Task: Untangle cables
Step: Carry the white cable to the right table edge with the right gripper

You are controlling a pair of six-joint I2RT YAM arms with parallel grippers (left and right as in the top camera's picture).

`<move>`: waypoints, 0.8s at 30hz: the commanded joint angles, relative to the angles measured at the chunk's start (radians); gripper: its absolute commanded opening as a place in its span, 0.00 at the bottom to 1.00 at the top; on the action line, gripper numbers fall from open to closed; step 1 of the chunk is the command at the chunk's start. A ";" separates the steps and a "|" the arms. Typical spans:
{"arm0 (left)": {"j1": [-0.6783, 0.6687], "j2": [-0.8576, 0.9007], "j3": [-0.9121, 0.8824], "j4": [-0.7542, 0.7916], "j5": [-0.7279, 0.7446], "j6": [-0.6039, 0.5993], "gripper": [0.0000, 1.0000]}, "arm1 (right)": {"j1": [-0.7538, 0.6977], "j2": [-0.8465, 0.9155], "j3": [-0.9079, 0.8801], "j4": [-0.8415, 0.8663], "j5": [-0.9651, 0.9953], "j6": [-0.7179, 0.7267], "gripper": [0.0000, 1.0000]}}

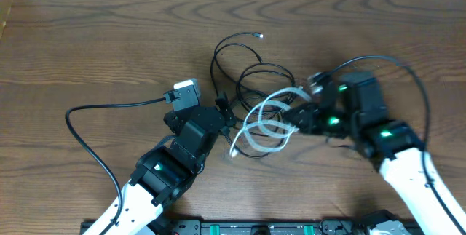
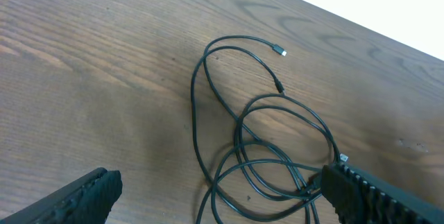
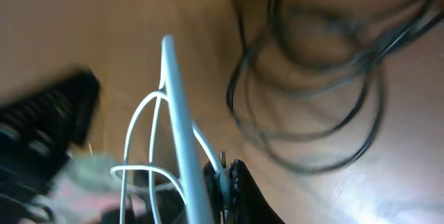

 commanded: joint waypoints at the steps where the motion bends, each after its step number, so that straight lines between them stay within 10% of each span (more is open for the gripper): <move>1: 0.002 0.004 0.005 -0.003 -0.016 0.017 0.97 | -0.142 -0.060 0.059 0.013 -0.047 0.013 0.01; 9: 0.002 0.004 0.005 -0.003 -0.016 0.016 0.97 | -0.486 -0.119 0.079 0.159 0.027 0.061 0.01; 24: 0.002 0.010 0.005 -0.003 -0.016 0.017 0.97 | -0.652 0.043 0.076 0.150 1.054 0.101 0.01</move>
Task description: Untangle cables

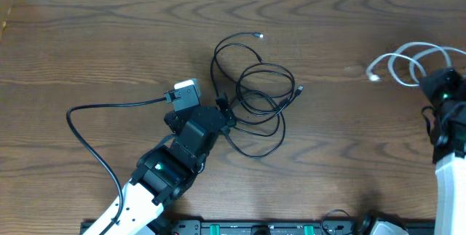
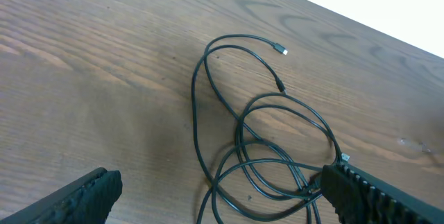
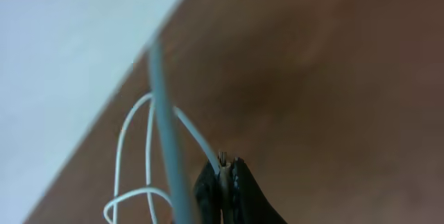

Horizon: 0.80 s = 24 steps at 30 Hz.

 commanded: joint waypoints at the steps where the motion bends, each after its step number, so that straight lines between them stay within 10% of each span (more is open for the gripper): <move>1: 0.002 0.005 0.005 -0.003 -0.016 0.017 0.97 | -0.008 0.105 0.011 0.035 0.400 0.052 0.01; 10: 0.002 0.005 0.005 -0.003 -0.016 0.017 0.97 | -0.042 0.422 0.011 0.416 0.657 0.051 0.01; 24: 0.002 0.006 0.005 -0.003 -0.016 0.017 0.97 | -0.306 0.625 0.012 0.784 0.438 0.029 0.01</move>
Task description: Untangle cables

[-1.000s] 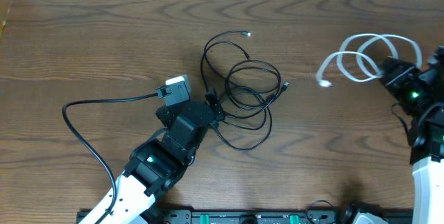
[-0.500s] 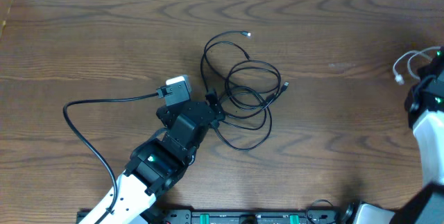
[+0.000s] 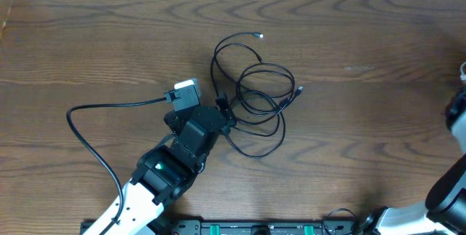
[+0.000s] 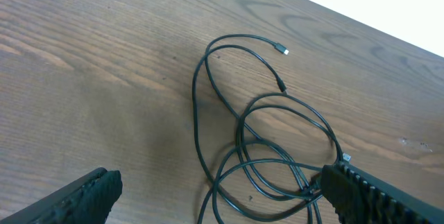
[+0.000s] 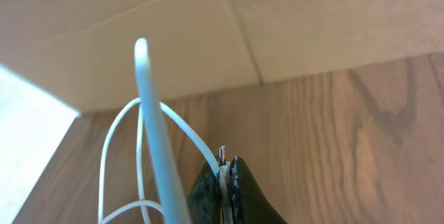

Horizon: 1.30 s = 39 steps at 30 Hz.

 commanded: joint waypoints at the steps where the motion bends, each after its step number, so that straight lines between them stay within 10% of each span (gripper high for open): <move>1: 0.002 0.003 0.005 -0.003 -0.013 0.017 0.97 | -0.072 0.061 0.008 0.042 -0.100 -0.009 0.01; 16: 0.002 0.003 0.005 -0.003 -0.013 0.017 0.97 | -0.127 0.306 0.115 0.069 -0.327 -0.308 0.01; 24: 0.002 0.003 0.005 -0.003 -0.013 0.017 0.97 | -0.054 0.300 0.131 -0.106 -0.256 -0.364 0.20; 31: 0.002 0.003 0.005 -0.003 -0.013 0.017 0.97 | -0.054 0.268 0.131 -0.225 -0.052 -0.387 0.99; 39: 0.002 0.003 0.005 -0.003 -0.013 0.017 0.97 | -0.054 0.098 0.131 -0.258 -0.007 -0.443 0.99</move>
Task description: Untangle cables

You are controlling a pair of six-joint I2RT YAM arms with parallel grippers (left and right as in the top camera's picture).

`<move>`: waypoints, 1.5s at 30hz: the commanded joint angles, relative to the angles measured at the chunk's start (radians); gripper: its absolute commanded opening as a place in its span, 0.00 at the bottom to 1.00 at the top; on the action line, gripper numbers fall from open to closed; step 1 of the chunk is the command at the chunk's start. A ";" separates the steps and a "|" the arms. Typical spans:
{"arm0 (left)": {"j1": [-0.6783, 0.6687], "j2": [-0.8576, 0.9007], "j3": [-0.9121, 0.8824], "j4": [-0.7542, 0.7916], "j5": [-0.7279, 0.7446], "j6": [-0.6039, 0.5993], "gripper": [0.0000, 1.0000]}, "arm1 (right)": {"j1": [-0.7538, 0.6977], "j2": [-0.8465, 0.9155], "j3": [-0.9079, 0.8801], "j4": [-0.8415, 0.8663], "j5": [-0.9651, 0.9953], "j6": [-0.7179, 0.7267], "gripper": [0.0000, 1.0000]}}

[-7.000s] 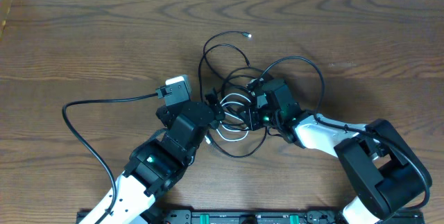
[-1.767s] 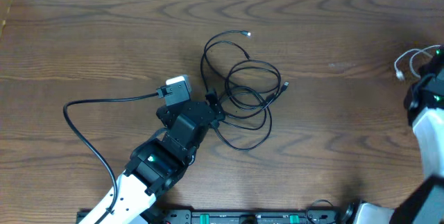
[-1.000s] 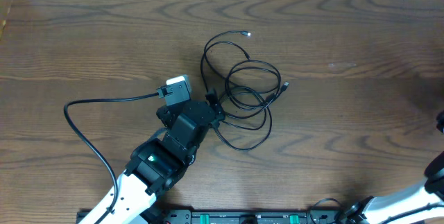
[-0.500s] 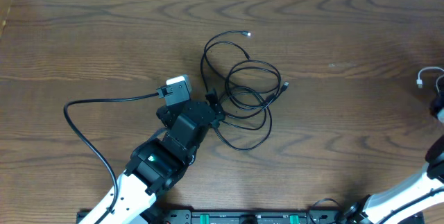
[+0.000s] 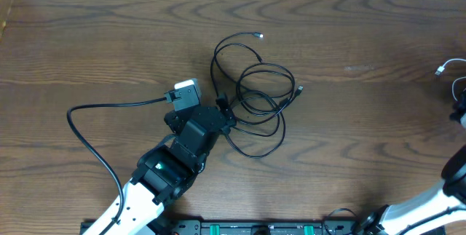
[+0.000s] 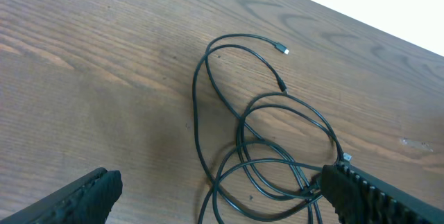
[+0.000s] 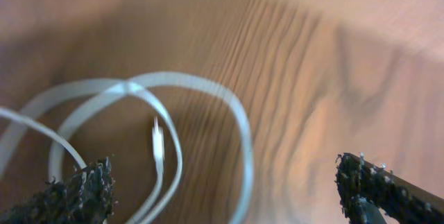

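Observation:
A black cable (image 5: pixel 255 97) lies in loose loops at the table's middle; the left wrist view shows it as the black cable (image 6: pixel 263 134) too. My left gripper (image 6: pixel 222 200) stands open at the coil's near edge, its right finger (image 6: pixel 374 189) beside a plug and nothing between the fingers. At the table's far right edge lies a white cable (image 5: pixel 448 68), apart from the black one. Close above the white cable (image 7: pixel 159 113) my right gripper (image 7: pixel 225 193) is open, holding nothing.
The left arm's own black lead (image 5: pixel 95 133) curves over the wood at the left, running to a white camera block (image 5: pixel 186 92). The table's far edge meets a pale surface. My right arm (image 5: pixel 457 169) shows only at the frame's right border.
My right gripper was shut on the white cable, held up past the table's right edge. Now it is open and the white cable lies on the wood. The left arm and black cable are unchanged.
My right gripper was shut on the white cable where it lay across the black coil. Then it held the cable far to the right, clear of the black one, then beyond the overhead view. Now the white cable lies released at the right edge.

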 commanded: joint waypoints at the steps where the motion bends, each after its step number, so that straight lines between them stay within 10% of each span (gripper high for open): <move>1: 0.002 0.002 0.005 -0.003 -0.013 0.017 0.97 | 0.002 -0.132 0.006 0.002 0.046 -0.032 0.99; 8: 0.002 0.002 0.005 -0.003 -0.013 0.017 0.97 | 0.100 -0.384 0.006 -0.111 -0.177 -0.031 0.99; 19: 0.002 0.002 0.005 -0.003 -0.013 0.017 0.97 | 0.345 -0.420 -0.018 -0.489 -1.252 0.041 0.99; 24: 0.002 0.002 0.005 -0.003 -0.013 0.017 0.97 | 0.558 -0.346 -0.040 -0.544 -1.260 0.057 0.99; 32: 0.002 0.002 0.005 -0.003 -0.013 0.017 0.97 | 0.874 -0.169 -0.040 -0.572 -0.897 0.249 0.62; 42: 0.002 0.002 0.005 -0.003 -0.013 0.017 0.97 | 0.970 -0.049 -0.040 -0.520 -0.851 0.514 0.50; 45: 0.002 0.002 0.005 -0.003 -0.013 0.017 0.97 | 0.979 -0.034 -0.040 -0.448 -0.848 0.537 0.34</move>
